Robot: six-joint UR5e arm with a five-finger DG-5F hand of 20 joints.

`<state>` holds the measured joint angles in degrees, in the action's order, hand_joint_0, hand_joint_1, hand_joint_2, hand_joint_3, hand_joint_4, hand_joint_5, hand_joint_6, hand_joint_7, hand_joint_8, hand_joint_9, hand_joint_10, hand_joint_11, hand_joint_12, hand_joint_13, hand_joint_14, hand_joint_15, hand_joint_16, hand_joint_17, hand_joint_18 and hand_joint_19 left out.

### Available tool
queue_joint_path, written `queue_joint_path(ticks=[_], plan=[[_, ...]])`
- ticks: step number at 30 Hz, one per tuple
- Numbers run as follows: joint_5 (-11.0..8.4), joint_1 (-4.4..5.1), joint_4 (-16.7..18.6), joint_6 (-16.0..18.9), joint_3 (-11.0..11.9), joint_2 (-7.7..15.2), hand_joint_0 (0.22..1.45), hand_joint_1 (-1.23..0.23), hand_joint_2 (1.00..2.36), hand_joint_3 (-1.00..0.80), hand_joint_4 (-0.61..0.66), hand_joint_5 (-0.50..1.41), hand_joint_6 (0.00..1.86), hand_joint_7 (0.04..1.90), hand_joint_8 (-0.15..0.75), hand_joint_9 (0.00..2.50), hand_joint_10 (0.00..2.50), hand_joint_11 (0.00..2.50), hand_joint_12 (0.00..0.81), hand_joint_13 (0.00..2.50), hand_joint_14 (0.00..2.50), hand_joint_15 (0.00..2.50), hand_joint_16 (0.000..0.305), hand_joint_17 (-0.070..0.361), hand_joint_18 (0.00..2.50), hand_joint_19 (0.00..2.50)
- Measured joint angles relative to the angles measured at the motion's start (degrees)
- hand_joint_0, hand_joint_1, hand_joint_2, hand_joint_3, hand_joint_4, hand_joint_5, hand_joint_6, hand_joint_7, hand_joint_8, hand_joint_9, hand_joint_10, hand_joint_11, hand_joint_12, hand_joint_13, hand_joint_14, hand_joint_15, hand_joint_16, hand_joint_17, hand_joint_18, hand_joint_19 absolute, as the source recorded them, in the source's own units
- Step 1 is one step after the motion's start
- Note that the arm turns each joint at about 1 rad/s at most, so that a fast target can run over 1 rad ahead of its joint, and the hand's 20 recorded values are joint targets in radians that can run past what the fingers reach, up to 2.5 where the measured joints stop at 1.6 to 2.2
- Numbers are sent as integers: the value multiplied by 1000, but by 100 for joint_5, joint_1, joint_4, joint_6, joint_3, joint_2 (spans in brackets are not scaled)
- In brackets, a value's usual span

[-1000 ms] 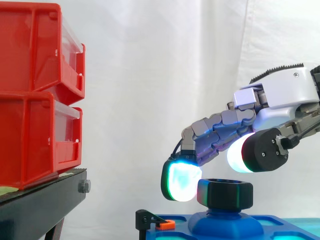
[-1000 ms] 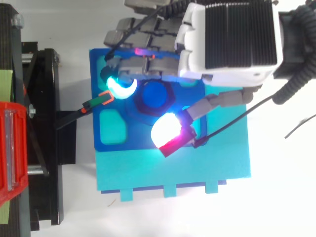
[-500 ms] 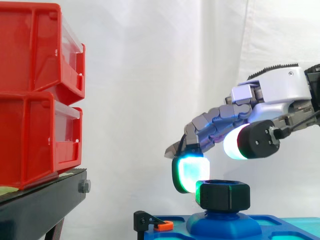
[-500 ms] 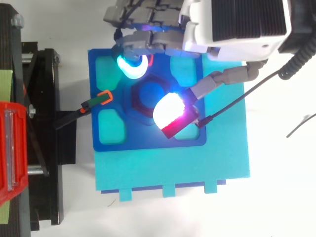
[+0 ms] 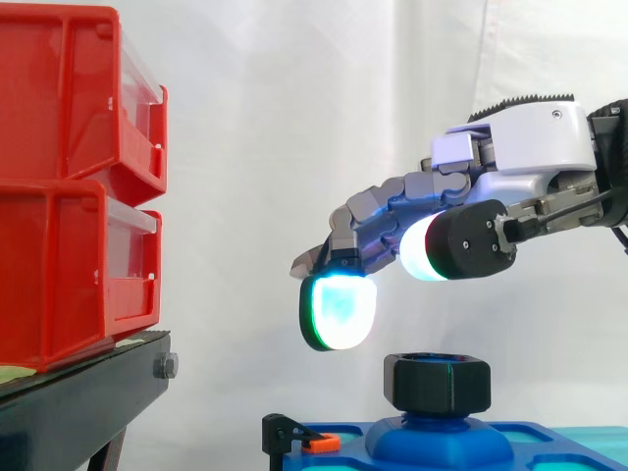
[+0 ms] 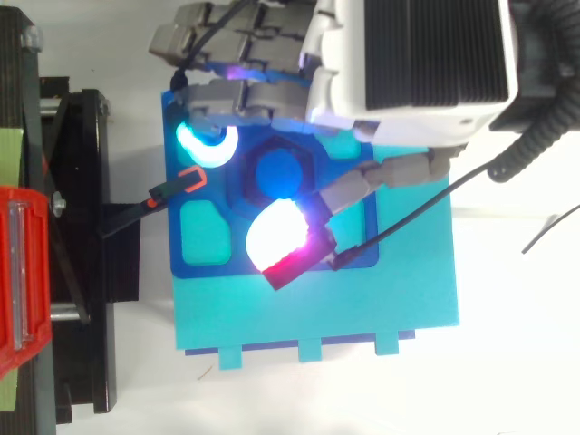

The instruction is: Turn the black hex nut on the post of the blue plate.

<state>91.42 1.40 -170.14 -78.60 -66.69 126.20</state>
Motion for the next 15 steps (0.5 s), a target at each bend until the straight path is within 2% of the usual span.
queue_joint_path(ticks=[7, 15], plan=[[-238, 205, 81, 8, 0, 78, 462, -276, 1000, -500, 212, -200, 502, 1061, 270, 287, 0, 0, 393, 290, 3, 74, 61, 138, 146, 117], [-521, 406, 22, 7, 4, 87, 463, -277, 1000, -500, 207, -188, 502, 1216, 273, 296, 0, 0, 392, 300, 2, 69, 61, 137, 156, 114]])
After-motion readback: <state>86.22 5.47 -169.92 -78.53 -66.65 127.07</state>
